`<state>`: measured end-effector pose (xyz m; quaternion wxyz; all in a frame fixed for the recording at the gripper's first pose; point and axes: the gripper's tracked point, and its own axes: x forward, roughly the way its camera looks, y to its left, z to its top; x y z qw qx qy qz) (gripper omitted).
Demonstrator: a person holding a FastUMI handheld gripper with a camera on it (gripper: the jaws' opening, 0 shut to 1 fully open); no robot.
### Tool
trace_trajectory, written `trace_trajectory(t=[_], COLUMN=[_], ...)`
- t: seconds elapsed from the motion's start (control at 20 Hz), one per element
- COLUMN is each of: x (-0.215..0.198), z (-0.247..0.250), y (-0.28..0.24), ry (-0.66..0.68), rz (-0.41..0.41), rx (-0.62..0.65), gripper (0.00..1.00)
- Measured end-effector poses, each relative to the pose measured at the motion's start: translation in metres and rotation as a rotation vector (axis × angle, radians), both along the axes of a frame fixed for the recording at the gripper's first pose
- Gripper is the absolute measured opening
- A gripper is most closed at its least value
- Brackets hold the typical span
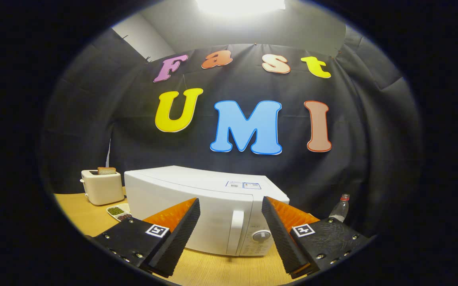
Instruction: Open the microwave, put the food inside, and close the microwave door.
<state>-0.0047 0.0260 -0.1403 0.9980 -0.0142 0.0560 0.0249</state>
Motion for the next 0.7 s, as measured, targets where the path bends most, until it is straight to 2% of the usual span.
trace_trajectory(t=[0.15,0.55,0.65,0.7], x=[0.006,0.028,0.034,0.037], z=[-0.029,-0.085,-0.093,-0.095], y=[0.007,0.009,0.006,0.005], ry=[0.040,0.105,0.115,0.111], rz=[0.031,0.009,-0.005,-0.012], rx=[0.024,0.050,0.050,0.045], gripper=[0.97,0.95,0.89,0.89])
